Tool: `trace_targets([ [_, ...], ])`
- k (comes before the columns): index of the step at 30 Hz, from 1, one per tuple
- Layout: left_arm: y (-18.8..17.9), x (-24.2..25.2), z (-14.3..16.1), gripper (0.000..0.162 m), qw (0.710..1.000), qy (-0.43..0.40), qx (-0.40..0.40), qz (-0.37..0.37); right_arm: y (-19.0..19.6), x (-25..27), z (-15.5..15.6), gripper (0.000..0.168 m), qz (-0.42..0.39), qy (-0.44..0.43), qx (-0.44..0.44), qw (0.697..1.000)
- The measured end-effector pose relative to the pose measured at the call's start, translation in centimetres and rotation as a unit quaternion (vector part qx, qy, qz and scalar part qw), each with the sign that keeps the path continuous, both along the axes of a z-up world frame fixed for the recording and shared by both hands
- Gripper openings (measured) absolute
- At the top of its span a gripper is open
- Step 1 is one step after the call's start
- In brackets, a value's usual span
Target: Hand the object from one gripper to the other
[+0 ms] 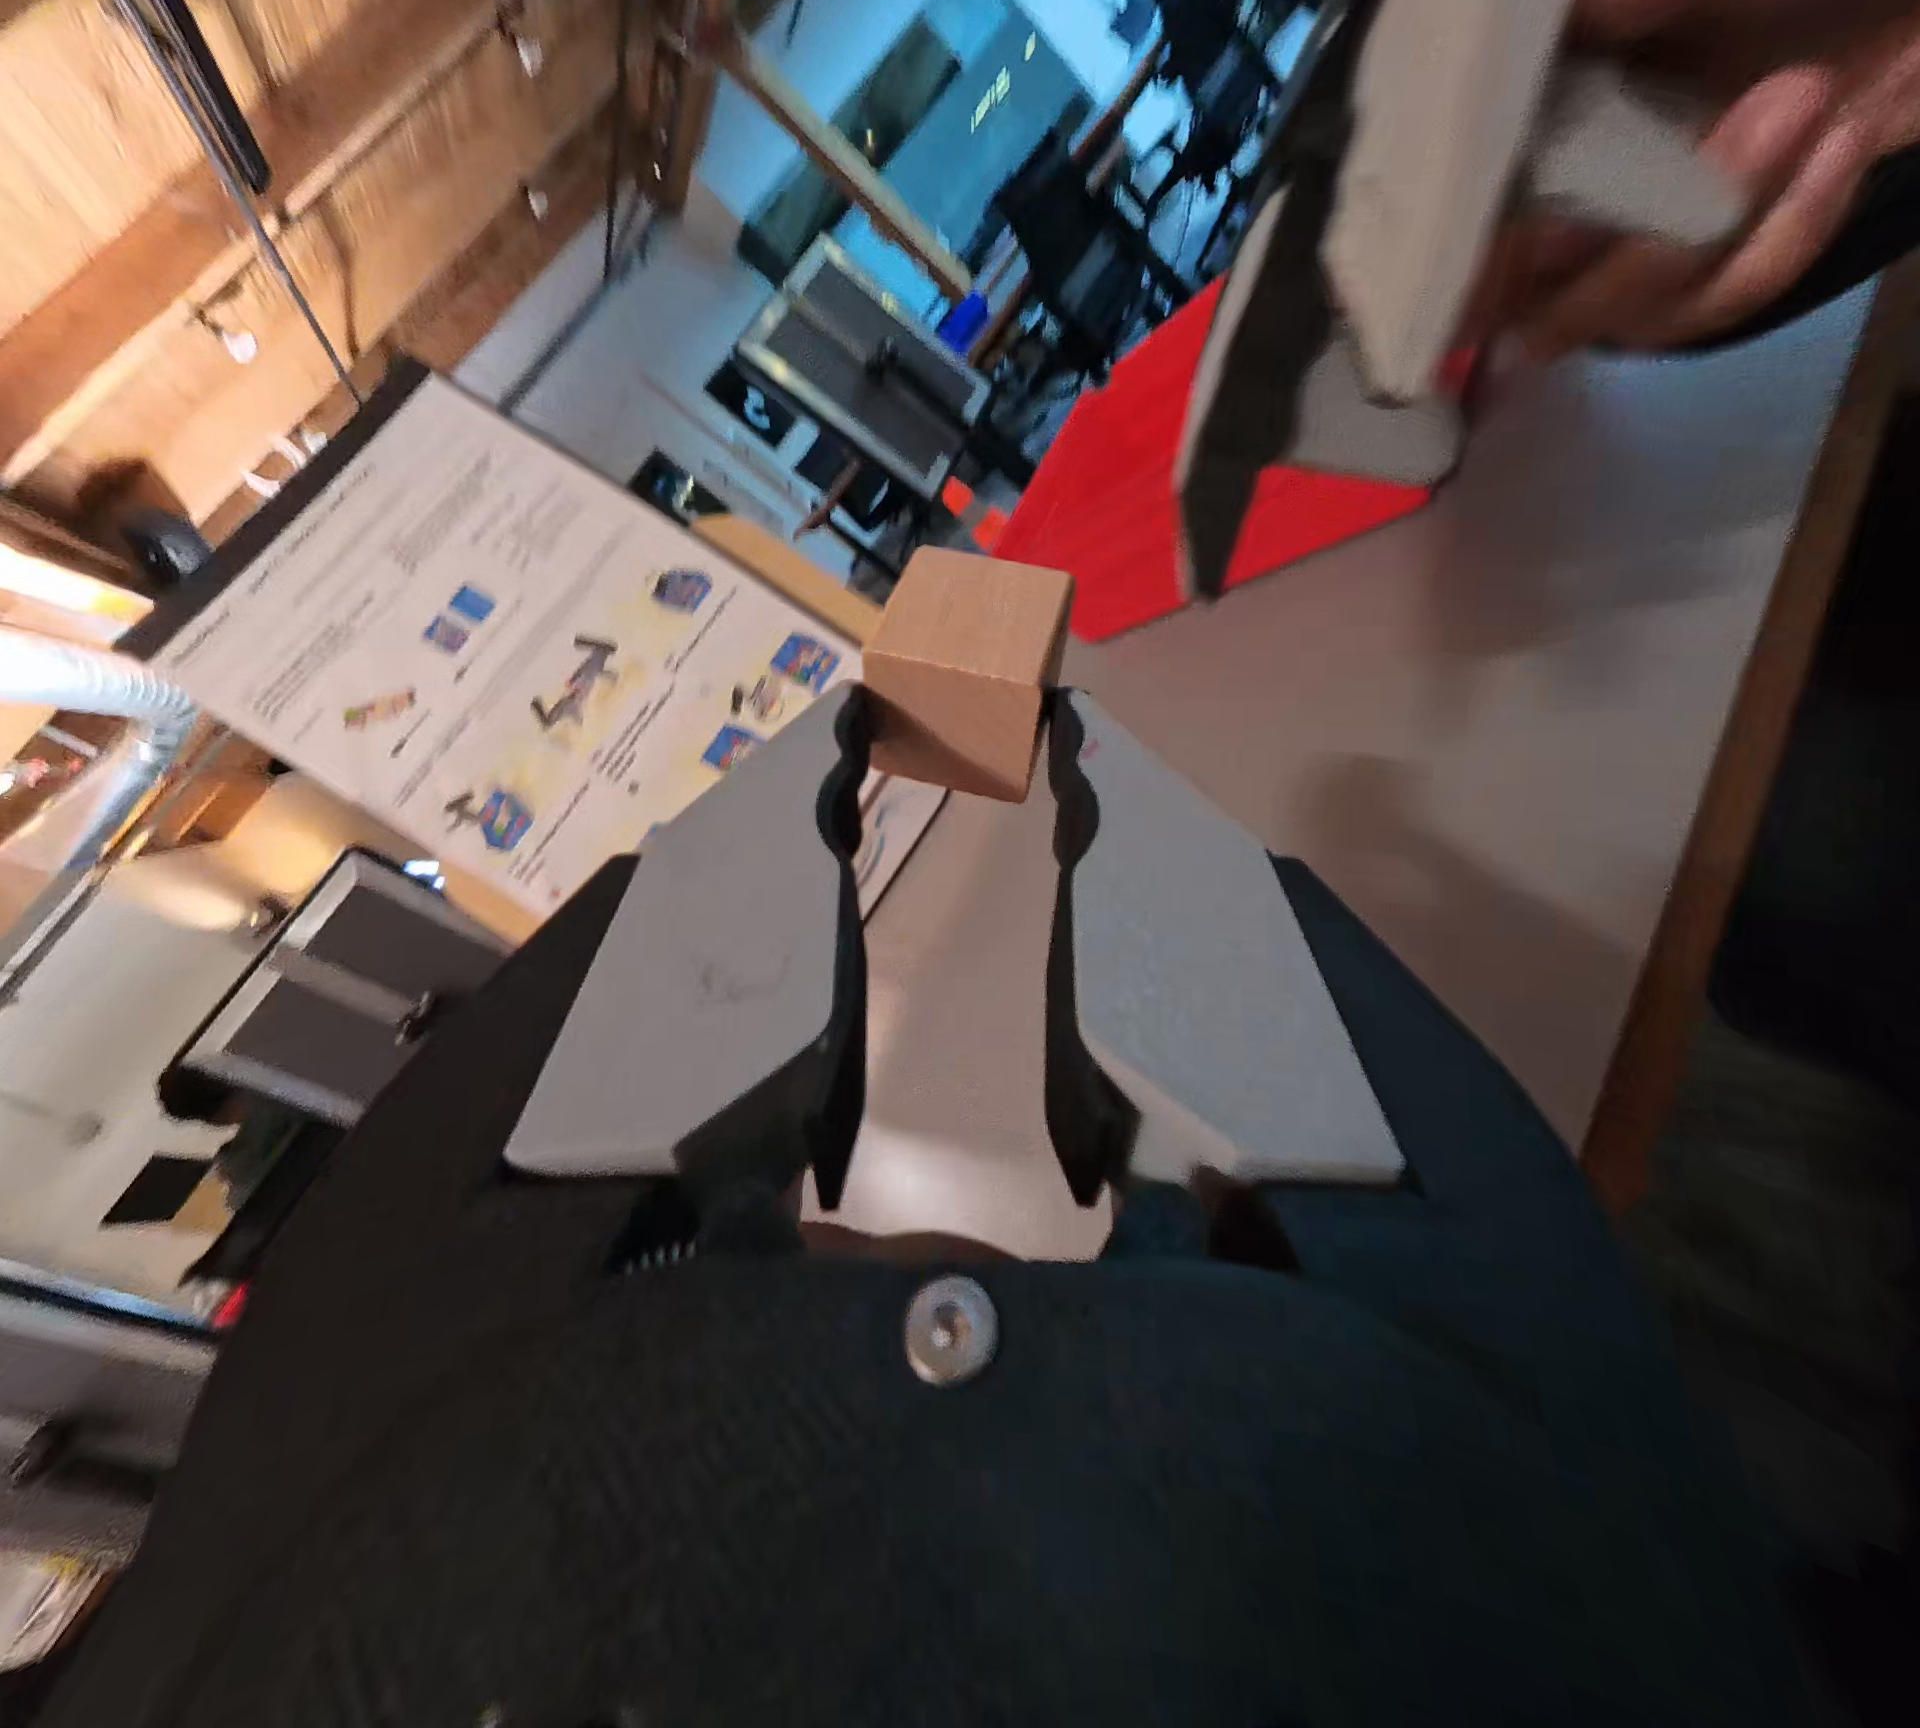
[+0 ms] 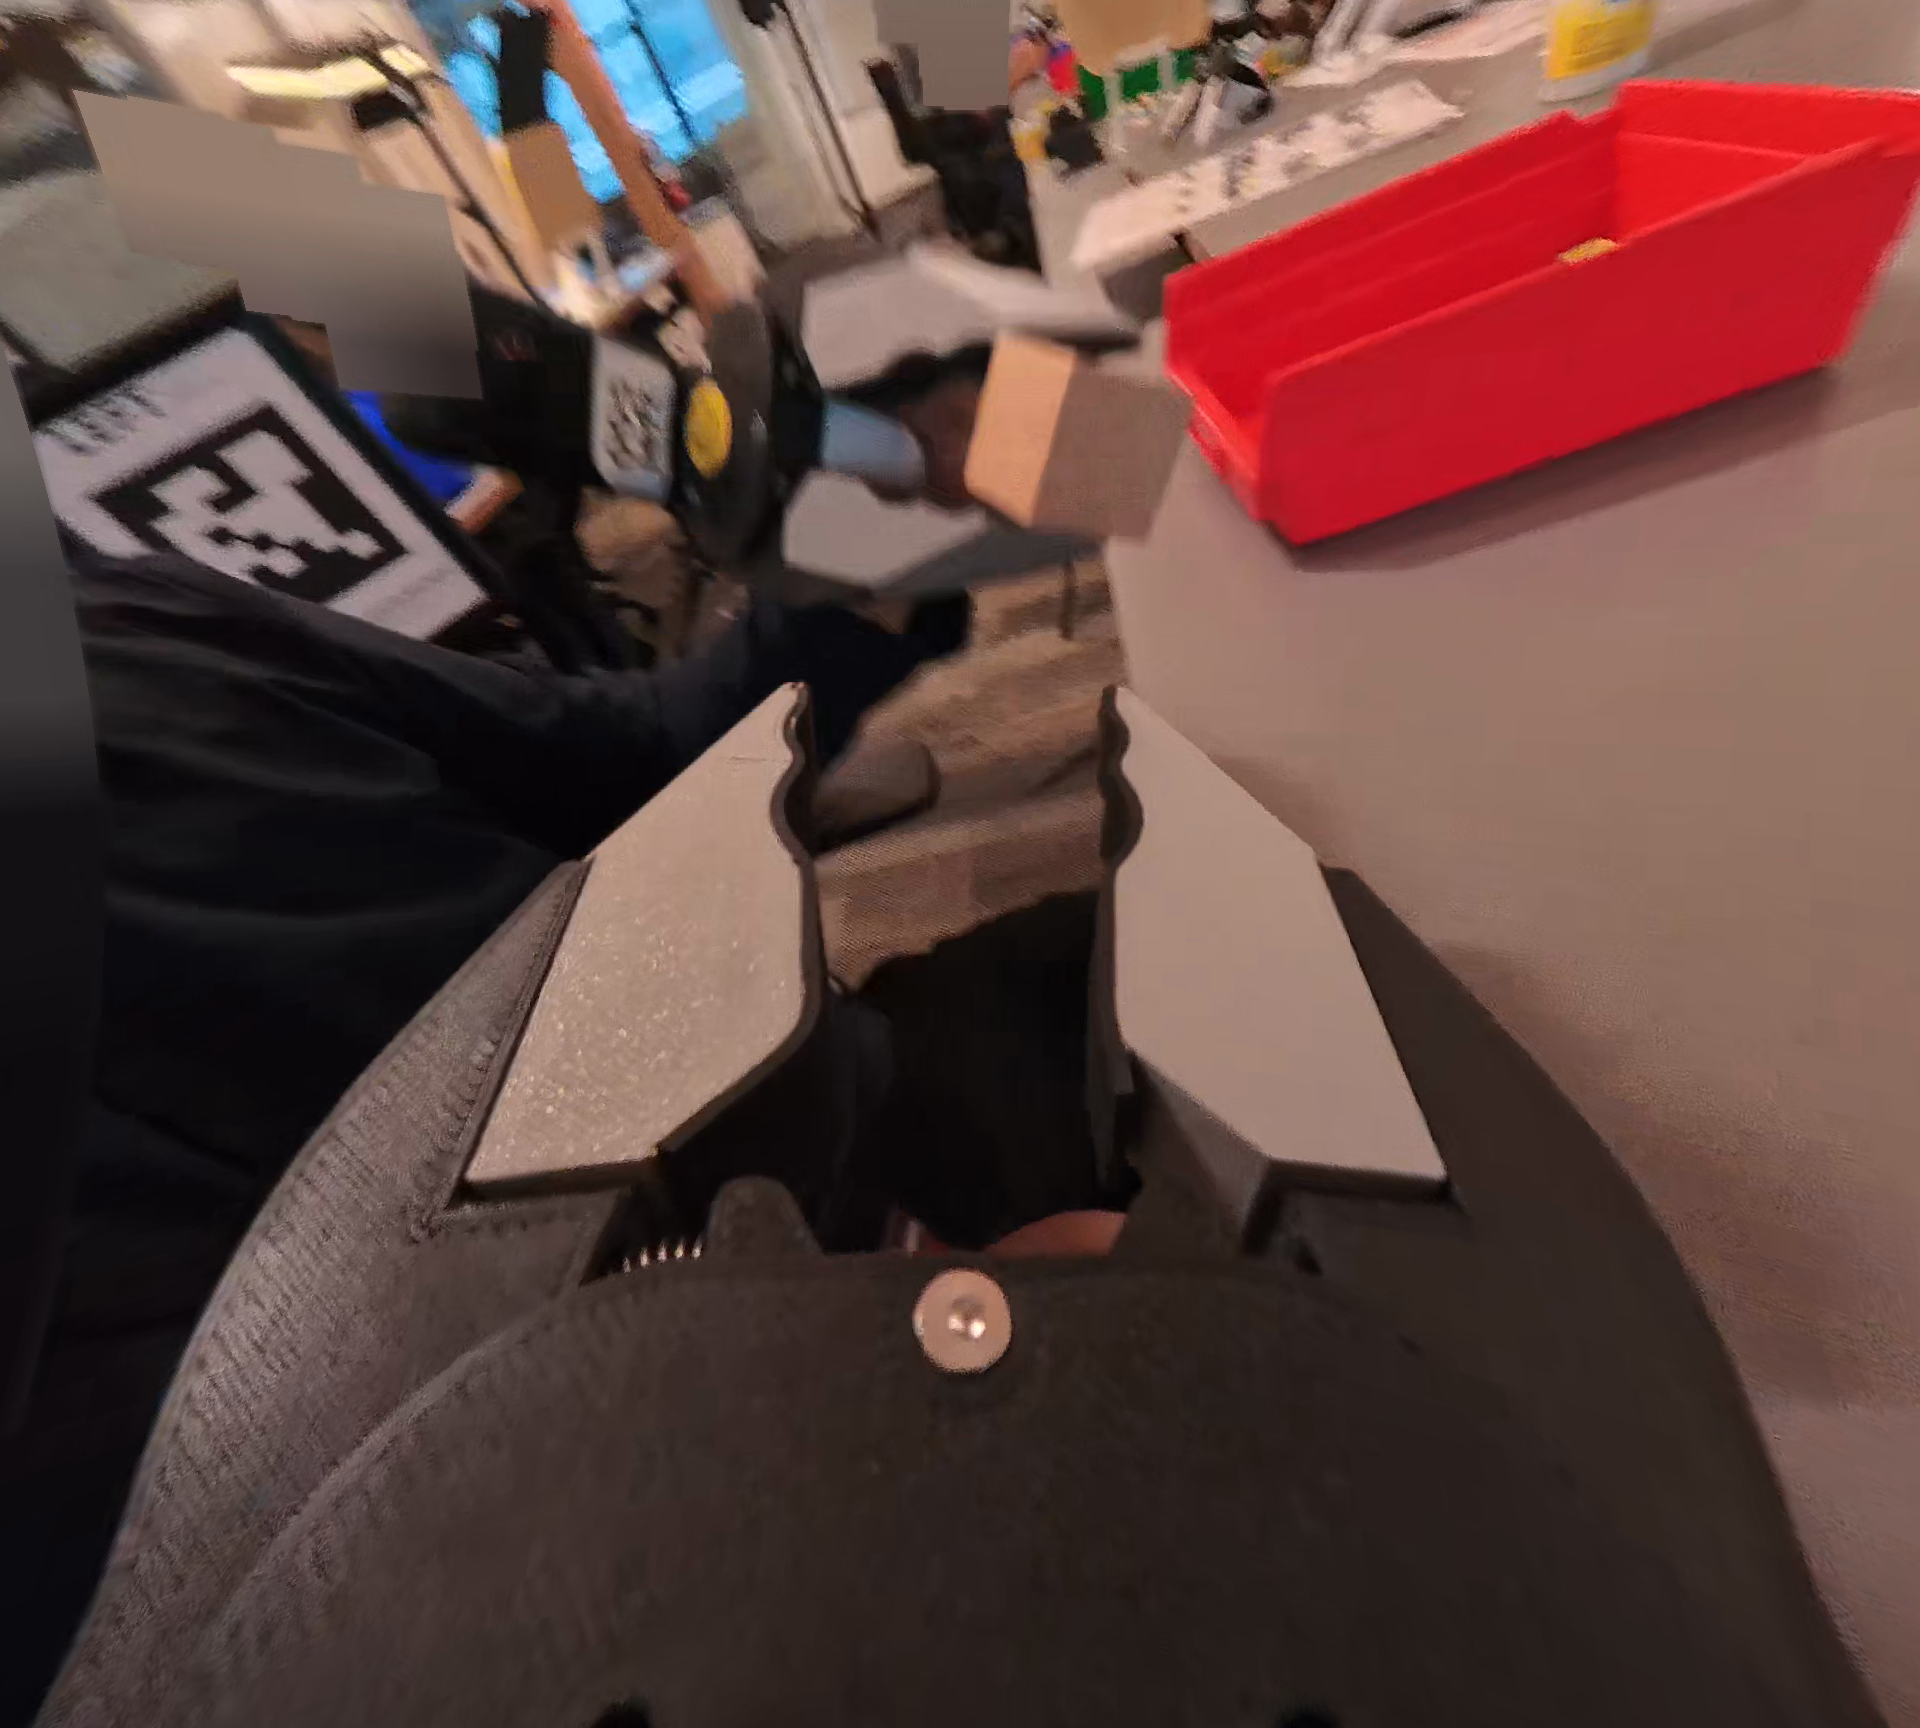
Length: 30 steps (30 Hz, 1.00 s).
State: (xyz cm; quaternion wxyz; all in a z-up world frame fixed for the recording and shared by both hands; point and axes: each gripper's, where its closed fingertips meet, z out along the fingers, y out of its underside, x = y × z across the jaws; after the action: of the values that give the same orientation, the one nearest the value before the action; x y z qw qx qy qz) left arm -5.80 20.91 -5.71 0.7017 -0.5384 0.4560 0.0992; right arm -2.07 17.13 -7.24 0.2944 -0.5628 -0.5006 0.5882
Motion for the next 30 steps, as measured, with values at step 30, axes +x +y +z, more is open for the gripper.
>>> trace_targets([
  [30, -0.7, 3.2, -3.2, 0.053, 0.979, -0.118, -0.149, -0.079, 4.8, 0.2, -0.3, 0.032, -0.056, 0.051, -0.119, 0.990],
])
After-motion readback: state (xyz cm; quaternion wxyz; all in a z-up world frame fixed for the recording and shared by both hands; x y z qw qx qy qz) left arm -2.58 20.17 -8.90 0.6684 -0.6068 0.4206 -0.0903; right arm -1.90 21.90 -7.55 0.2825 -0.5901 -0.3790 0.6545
